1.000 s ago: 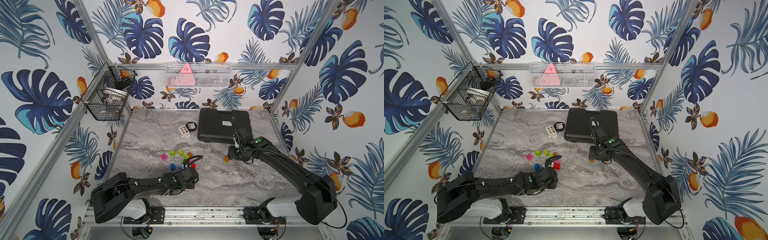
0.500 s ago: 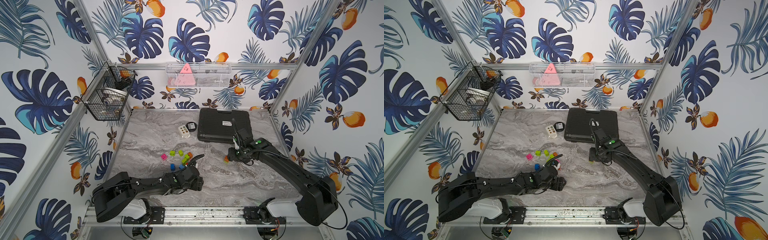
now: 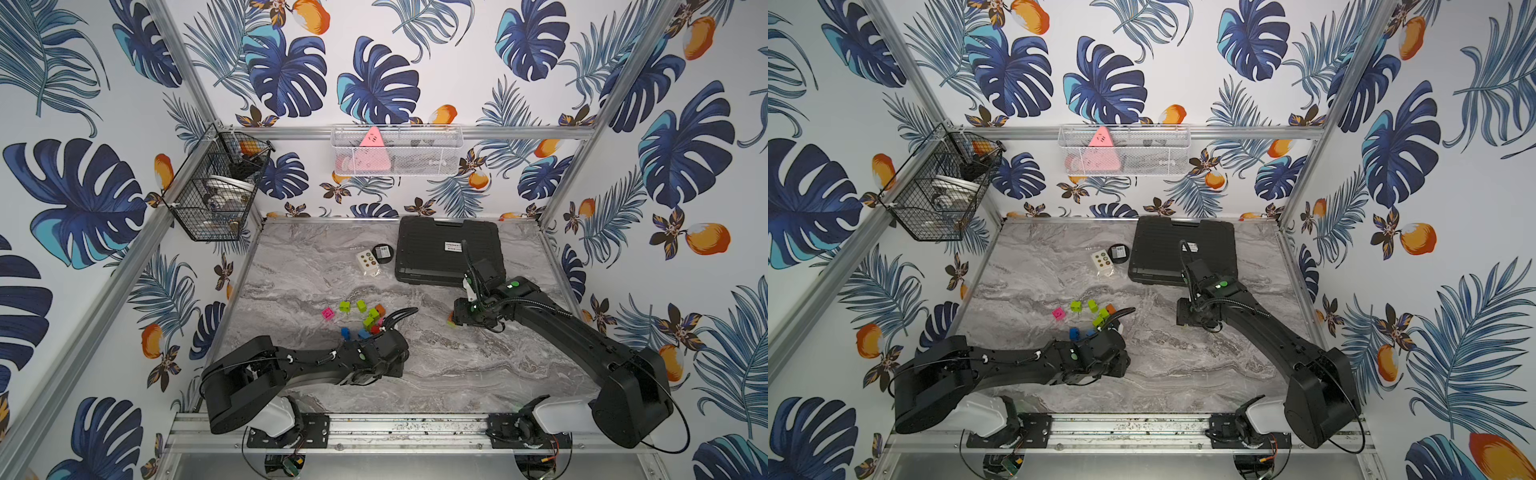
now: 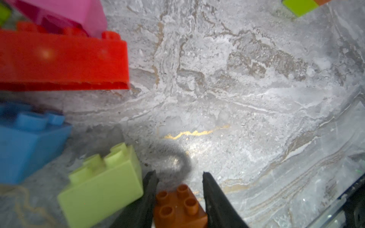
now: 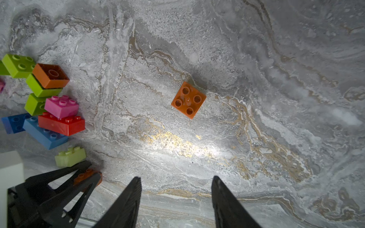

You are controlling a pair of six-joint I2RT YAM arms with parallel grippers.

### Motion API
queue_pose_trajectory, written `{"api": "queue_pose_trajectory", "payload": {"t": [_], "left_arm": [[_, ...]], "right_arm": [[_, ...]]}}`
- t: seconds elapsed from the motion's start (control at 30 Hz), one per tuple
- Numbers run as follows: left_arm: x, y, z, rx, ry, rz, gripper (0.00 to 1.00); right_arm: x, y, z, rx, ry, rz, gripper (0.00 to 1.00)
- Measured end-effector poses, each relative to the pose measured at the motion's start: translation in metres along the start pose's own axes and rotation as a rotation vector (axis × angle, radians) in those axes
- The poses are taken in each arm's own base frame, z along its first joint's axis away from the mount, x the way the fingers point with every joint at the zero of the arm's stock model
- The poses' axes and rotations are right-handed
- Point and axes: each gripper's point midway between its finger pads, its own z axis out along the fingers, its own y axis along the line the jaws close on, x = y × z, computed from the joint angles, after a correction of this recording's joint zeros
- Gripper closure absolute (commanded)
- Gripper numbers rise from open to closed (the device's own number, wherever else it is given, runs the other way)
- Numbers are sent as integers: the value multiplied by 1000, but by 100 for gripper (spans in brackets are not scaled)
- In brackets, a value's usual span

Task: Assemble the letter h with lego
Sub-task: Pick up the lego brick from the center of the board, then place the lego brick at the center of the board.

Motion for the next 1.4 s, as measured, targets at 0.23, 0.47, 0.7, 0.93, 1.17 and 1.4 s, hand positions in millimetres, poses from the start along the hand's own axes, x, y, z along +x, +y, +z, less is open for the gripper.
{"api": "queue_pose_trajectory", "payload": {"t": [0.23, 0.47, 0.7, 0.93, 1.17, 1.4], "left_arm": [[5, -1, -4, -3, 17, 1, 26], [14, -7, -6, -31, 44, 44, 37], [20, 2, -5, -108, 48, 72, 56], [21, 0, -12, -82, 38, 87, 62], [13, -31, -33, 196, -83, 173, 62], [4, -69, -56, 463, -212, 260, 62]], "right_arm": [[1, 2, 1, -10, 9, 0, 40], [1, 2, 1, -10, 11, 0, 40], [2, 2, 2, -9, 13, 0, 40], [9, 6, 4, -47, 49, 1, 39], [41, 51, 0, -321, 249, 20, 38], [71, 89, -26, -609, 420, 116, 38]]}}
